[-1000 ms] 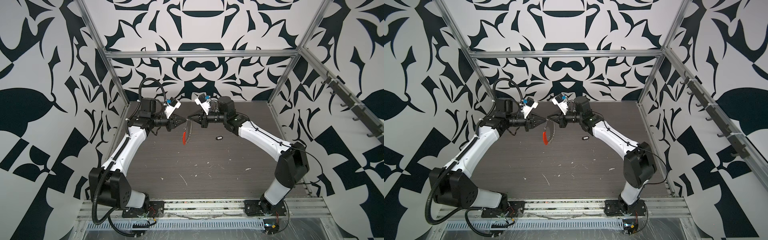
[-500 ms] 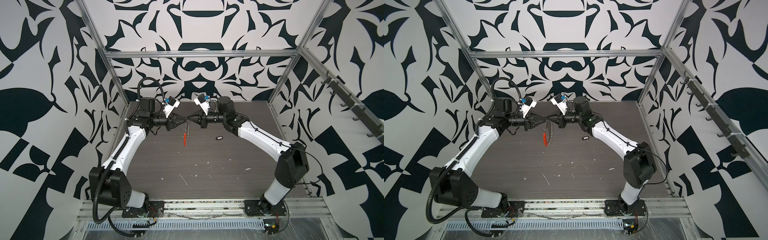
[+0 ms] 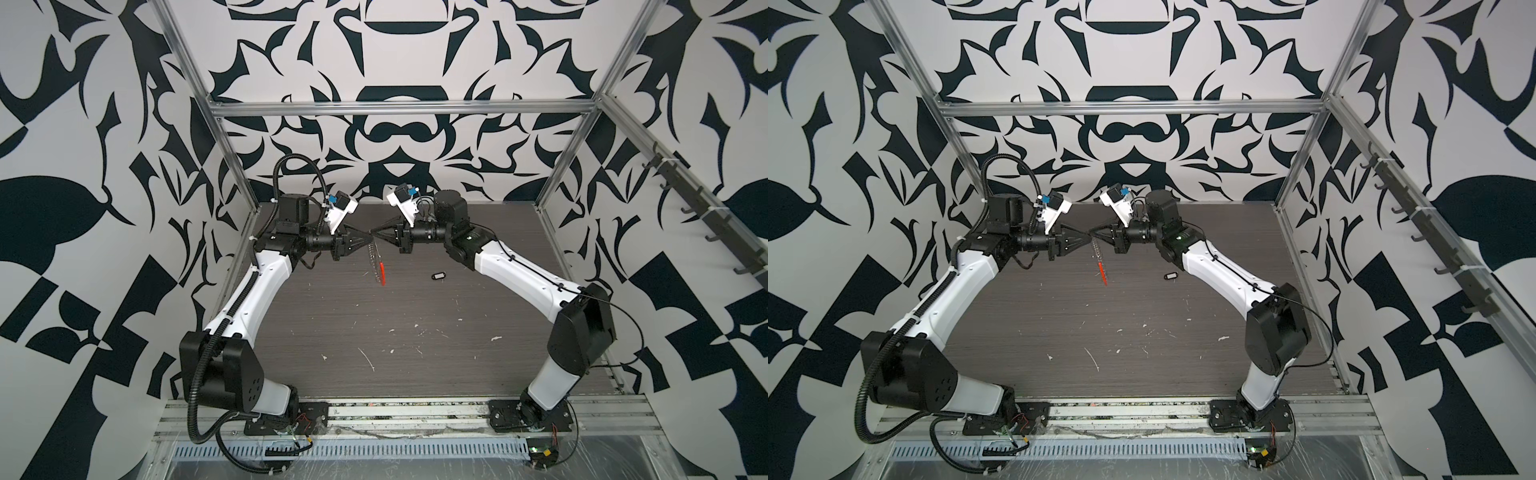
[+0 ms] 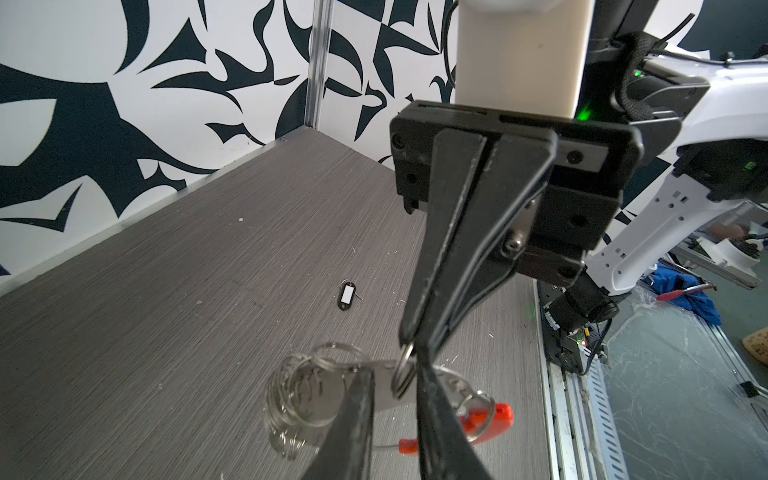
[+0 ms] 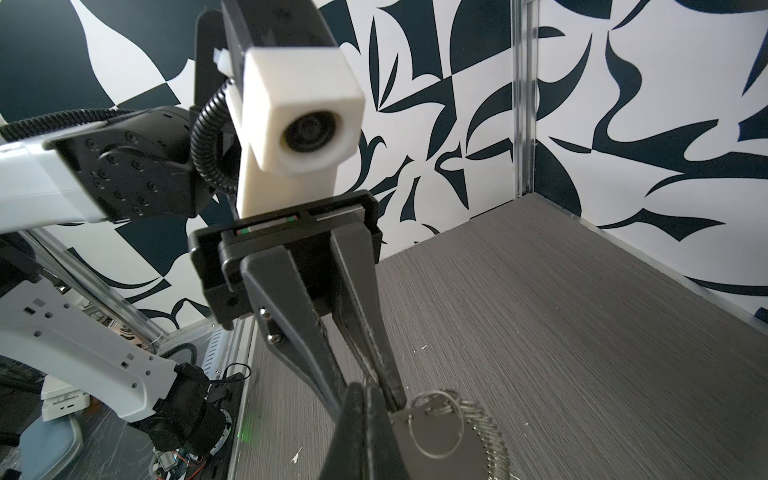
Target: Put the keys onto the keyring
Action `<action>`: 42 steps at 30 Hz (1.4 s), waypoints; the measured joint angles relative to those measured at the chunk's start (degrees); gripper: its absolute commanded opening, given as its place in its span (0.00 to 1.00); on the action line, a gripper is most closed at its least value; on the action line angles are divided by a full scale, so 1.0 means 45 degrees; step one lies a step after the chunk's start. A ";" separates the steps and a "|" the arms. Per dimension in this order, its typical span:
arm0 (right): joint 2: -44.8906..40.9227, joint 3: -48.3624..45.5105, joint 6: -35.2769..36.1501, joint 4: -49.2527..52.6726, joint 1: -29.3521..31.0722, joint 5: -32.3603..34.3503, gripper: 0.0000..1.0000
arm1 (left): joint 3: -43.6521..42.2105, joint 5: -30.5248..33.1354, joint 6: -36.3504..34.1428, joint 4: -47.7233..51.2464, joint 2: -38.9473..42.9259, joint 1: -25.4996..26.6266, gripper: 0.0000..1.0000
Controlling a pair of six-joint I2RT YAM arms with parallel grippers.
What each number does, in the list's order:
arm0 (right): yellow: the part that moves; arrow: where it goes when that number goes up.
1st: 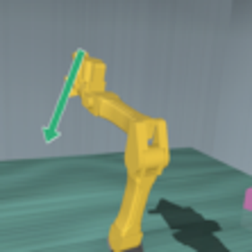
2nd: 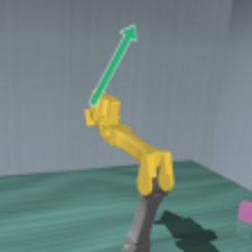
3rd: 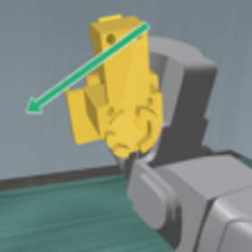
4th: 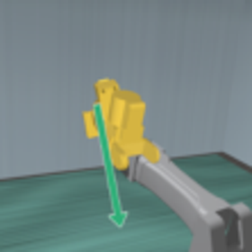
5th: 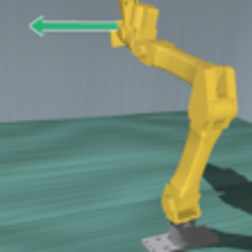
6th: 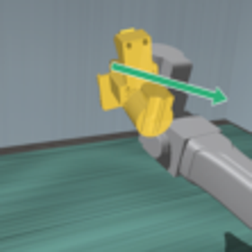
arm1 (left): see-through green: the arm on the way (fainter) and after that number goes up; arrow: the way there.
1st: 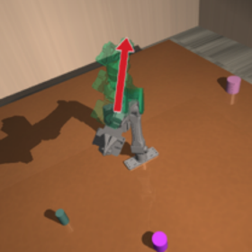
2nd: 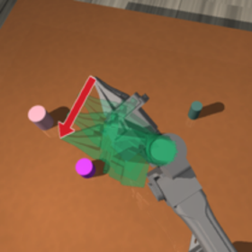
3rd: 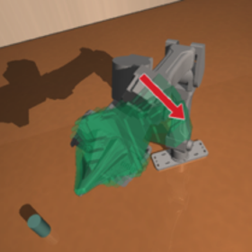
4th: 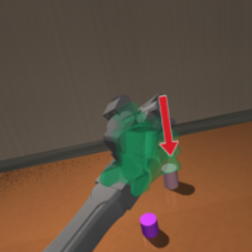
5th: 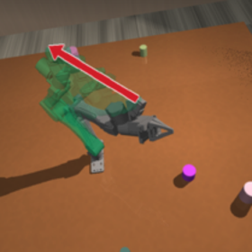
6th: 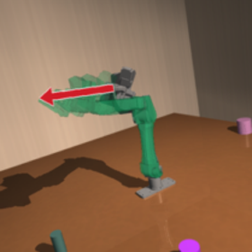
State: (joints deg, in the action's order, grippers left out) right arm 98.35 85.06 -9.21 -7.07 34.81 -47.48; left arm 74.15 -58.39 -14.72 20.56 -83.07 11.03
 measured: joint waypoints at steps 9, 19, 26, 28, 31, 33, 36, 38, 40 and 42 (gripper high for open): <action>0.0248 0.0350 0.0097 0.0024 0.0044 0.0005 0.00 | 0.0291 -0.0063 -0.0010 0.0301 -0.0010 -0.0049 0.00; 0.0238 0.0335 0.0238 -0.0053 0.0034 0.0073 0.02 | 0.0214 -0.0573 0.0398 0.0039 -0.0151 -0.0141 0.00; -0.0821 -0.1904 -0.2059 -0.2769 -0.0136 0.1472 0.45 | -0.3803 0.0073 0.4245 -0.6275 0.0690 0.0039 0.00; -0.1394 -0.2705 -0.2812 -0.3740 -0.0340 0.1778 0.45 | -0.4702 0.0529 0.5314 -0.7830 0.0733 0.0117 0.00; -0.2055 -0.3478 -0.3789 -0.4949 -0.0675 0.2137 0.42 | -0.5382 0.1195 0.6708 -0.9870 0.0753 0.0330 0.00; -0.2283 -0.3779 -0.4279 -0.5518 -0.0821 0.2341 0.38 | -0.5586 0.1559 0.7548 -1.1137 0.0811 0.0481 0.00; -0.2429 -0.4255 -0.4964 -0.6159 -0.0816 0.2555 0.31 | -0.5751 0.1996 0.8529 -1.2667 0.0986 0.0733 0.00; -0.2448 -0.4658 -0.5357 -0.6484 -0.0797 0.2696 0.28 | -0.5819 0.2283 0.9020 -1.3478 0.1156 0.0913 0.00; -0.2385 -0.5027 -0.5814 -0.6776 -0.0753 0.2773 0.27 | -0.5897 0.2526 0.9306 -1.4042 0.1345 0.1073 0.00; -0.2225 -0.5309 -0.6271 -0.7218 -0.0661 0.2783 0.26 | -0.6013 0.2701 0.9496 -1.4460 0.1530 0.1219 0.00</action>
State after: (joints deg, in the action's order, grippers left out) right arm 88.33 61.17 -37.43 -39.55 31.83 -34.96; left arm 47.09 -46.24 28.01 -44.51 -76.18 16.51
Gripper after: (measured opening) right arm 0.268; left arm 0.039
